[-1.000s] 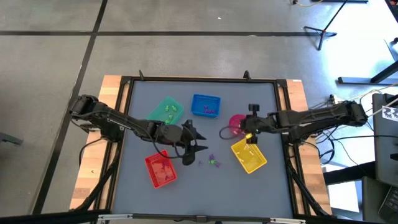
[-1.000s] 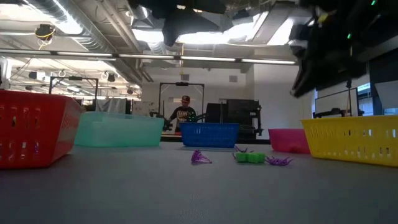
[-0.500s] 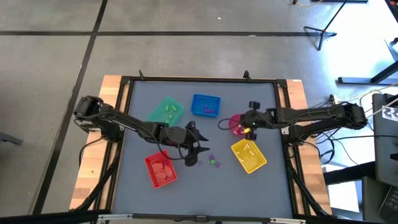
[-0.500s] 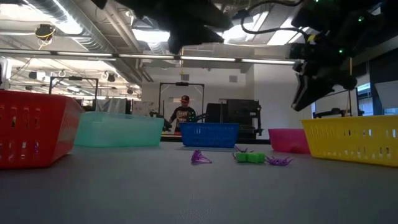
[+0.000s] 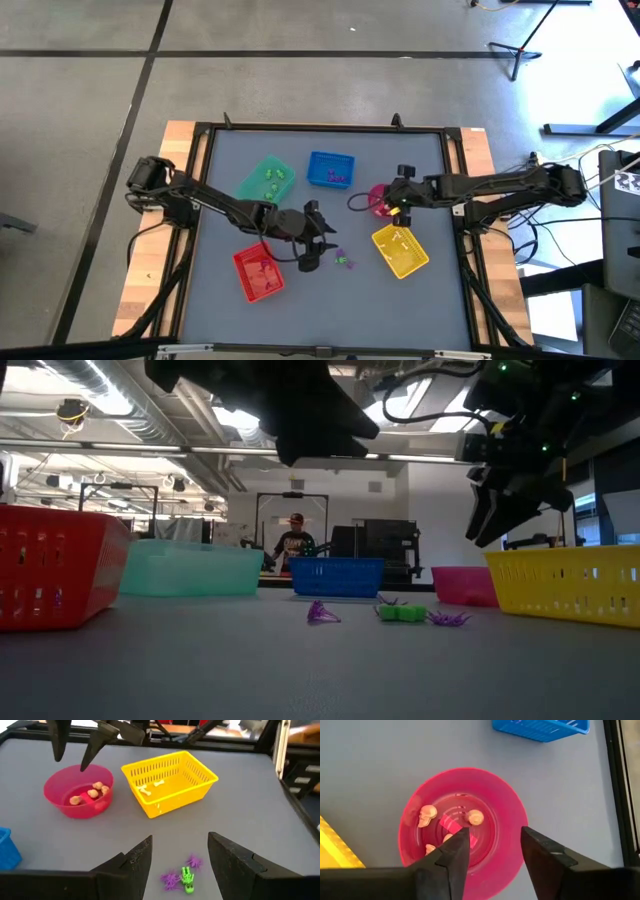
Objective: Sort Halloween decoration
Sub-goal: Put the purple witch hat toy into the orange bin
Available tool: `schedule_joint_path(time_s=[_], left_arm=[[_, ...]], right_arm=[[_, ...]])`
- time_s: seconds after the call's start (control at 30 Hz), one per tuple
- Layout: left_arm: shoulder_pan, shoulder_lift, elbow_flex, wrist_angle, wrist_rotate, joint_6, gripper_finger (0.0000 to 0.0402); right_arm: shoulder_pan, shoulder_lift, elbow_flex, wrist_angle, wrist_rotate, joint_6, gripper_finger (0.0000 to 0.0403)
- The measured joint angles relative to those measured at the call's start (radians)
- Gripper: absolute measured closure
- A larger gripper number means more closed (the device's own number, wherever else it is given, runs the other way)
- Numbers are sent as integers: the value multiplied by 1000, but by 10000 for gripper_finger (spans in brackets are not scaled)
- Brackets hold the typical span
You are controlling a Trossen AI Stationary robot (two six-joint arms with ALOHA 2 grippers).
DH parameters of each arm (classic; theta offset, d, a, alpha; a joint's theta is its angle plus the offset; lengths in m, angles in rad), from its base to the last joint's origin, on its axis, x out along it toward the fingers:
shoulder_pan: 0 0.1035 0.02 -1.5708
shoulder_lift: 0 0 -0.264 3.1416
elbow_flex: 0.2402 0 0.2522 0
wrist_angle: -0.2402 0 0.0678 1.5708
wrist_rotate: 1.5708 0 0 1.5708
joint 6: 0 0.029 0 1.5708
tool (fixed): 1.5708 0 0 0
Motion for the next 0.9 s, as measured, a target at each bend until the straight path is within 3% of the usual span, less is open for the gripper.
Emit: schedule_joint_path(time_s=[0.33,0.6,0.9], left_arm=[[-20,66,1,8,34,45,226],[-31,177,0,-4,145,72,226],[-31,209,0,-84,148,44,226]], right_arm=[[0,9,0,-1,0,0,219],[0,9,0,-2,0,0,219],[0,9,0,-2,0,0,219]])
